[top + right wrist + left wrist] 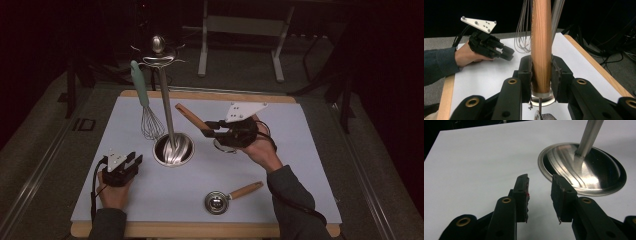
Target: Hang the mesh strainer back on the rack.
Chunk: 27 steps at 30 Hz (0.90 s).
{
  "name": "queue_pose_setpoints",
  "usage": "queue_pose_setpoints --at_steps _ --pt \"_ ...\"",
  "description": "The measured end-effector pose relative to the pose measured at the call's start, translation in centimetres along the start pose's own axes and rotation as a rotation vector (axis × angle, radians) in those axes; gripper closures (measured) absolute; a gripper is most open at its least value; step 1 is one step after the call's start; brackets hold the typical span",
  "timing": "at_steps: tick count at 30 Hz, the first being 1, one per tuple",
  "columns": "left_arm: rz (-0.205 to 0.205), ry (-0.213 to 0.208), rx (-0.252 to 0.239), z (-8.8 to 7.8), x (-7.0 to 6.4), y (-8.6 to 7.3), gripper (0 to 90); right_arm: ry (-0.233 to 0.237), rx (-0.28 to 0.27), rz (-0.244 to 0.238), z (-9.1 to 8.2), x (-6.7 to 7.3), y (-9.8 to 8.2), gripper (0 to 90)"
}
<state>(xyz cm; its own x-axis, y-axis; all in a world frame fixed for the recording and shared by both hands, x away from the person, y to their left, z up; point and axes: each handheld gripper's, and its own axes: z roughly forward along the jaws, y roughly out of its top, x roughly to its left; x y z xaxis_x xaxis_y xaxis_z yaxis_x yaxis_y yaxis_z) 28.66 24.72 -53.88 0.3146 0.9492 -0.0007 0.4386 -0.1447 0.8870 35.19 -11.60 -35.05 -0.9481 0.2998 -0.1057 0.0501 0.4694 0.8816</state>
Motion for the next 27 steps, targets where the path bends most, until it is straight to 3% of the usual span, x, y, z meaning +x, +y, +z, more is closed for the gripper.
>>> queue_pose_setpoints --at_steps 27 --pt "-0.004 0.001 -0.006 -0.1 0.0 0.0 67.7 0.003 -0.076 -0.02 -1.0 0.1 1.5 72.1"
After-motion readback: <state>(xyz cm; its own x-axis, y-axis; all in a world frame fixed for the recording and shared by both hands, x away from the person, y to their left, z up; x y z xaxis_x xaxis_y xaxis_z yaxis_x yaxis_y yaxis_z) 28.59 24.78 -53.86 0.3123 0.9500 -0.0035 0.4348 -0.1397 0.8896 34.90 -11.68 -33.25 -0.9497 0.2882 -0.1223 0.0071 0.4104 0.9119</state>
